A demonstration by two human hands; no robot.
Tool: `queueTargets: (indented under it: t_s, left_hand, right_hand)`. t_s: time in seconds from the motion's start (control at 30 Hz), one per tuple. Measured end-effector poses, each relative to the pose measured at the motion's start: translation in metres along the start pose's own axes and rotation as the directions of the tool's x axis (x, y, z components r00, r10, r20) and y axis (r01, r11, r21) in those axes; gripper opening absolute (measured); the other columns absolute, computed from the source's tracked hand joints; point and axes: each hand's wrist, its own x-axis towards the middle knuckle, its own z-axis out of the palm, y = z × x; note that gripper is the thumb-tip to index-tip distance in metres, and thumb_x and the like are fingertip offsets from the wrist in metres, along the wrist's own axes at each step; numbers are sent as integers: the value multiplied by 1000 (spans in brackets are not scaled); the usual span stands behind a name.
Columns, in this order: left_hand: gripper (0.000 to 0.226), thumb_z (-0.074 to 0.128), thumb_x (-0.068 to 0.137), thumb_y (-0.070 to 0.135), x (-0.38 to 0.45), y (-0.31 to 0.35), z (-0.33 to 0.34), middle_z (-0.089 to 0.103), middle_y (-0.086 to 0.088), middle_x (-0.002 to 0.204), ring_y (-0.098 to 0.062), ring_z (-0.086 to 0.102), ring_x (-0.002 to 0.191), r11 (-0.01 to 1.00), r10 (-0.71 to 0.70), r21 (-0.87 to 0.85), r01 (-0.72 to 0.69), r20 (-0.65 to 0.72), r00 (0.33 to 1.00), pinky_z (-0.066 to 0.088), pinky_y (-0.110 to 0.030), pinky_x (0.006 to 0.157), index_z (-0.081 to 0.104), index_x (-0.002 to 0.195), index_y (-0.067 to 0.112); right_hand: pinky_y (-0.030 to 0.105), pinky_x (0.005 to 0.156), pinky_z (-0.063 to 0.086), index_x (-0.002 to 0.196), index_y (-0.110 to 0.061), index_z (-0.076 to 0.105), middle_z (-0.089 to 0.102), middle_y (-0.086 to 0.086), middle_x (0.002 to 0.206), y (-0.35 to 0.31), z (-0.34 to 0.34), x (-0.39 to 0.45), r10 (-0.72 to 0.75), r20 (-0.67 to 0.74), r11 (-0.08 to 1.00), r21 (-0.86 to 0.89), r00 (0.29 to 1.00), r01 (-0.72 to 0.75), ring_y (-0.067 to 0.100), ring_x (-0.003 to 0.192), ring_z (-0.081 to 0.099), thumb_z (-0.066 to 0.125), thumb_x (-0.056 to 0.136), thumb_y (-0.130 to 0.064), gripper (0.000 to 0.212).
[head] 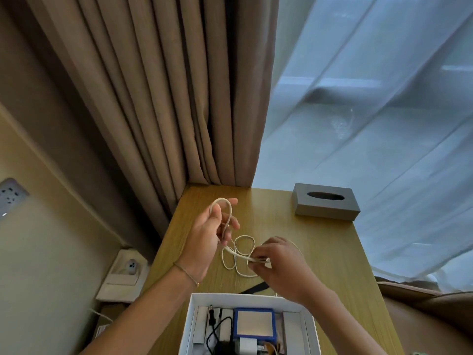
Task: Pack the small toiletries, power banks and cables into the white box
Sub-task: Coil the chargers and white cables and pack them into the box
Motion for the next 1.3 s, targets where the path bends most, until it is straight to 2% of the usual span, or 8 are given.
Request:
queueTargets:
  t_s: [0.13, 0.27, 0.4, 0.53, 0.7, 0.83, 1.07, 1.3]
  left_hand:
    - [40, 33, 108, 37, 1, 2, -6, 47, -4, 75, -14, 37, 59, 959, 32, 279, -44, 49, 998, 33, -30, 57, 67, 105, 15]
    - [53, 44, 85, 77, -5, 0, -11, 53, 0, 74, -7, 44, 58, 790, 10, 582, -190, 298, 954, 38, -25, 53, 54, 94, 26]
    - [59, 71, 57, 85, -8, -1, -15, 66, 12, 78, 6, 51, 55, 563, -193, 789, -246, 415, 889, 41, -13, 49, 52, 91, 40]
    - [49, 58, 65, 86, -10, -13, -12, 63, 16, 68, 1, 54, 53, 405, -201, 853, -330, 435, 878, 42, -21, 49, 59, 73, 37]
    - [41, 50, 100, 46, -13, -19, -21, 53, -2, 52, -17, 42, 49, 799, -117, 565, -205, 481, 869, 35, -33, 48, 74, 70, 32]
    - [41, 48, 98, 52, -21, -23, -26, 60, -4, 58, -17, 46, 46, 942, -146, 336, -8, 430, 891, 37, -25, 44, 70, 69, 33]
    - [43, 48, 101, 30, -21, -21, -52, 61, -7, 95, -11, 47, 64, 883, -395, 9, 469, 553, 734, 32, -18, 47, 64, 128, 1]
    - [49, 35, 105, 37, -15, -12, -39, 69, -20, 113, -30, 64, 95, 869, -338, -290, 402, 248, 908, 51, -35, 73, 68, 110, 0]
  right_hand:
    - [20, 83, 53, 104, -34, 71, 71, -16, 92, -7, -23, -3, 39, 107, 999, 19, 993, -41, 0, 87, 64, 63, 96, -36, 12]
    - [17, 76, 55, 102, -34, 74, 73, -17, 87, -22, -45, -1, 40, 141, 998, 37, 989, -46, -2, 81, 68, 71, 91, -29, 12]
    - [25, 64, 57, 94, -20, 66, 77, 0, 76, -33, -56, 3, 106, 153, 902, 401, 983, -159, 7, 63, 68, 79, 85, -12, 18]
    - [34, 63, 56, 87, -15, 60, 71, 2, 80, -43, -47, 7, 181, 53, 860, 475, 982, -184, 14, 63, 64, 87, 75, -10, 29]
    - [29, 56, 51, 94, -17, 64, 68, 6, 91, -44, -34, 6, 205, 8, 770, 617, 979, -166, 14, 57, 62, 84, 82, -22, 23]
    - [28, 51, 49, 111, -17, 70, 70, 5, 85, -37, -22, 0, 162, 35, 595, 794, 986, -126, 16, 55, 56, 71, 94, -22, 18]
    - [25, 54, 49, 87, -12, 71, 61, -1, 62, -27, 8, -9, 236, 8, 629, 761, 972, -159, 11, 53, 56, 61, 99, -21, 18]
    - [47, 78, 54, 82, -23, 69, 71, 6, 76, -46, 55, -13, 236, 68, 682, 699, 969, -215, 35, 77, 67, 55, 103, -32, 26]
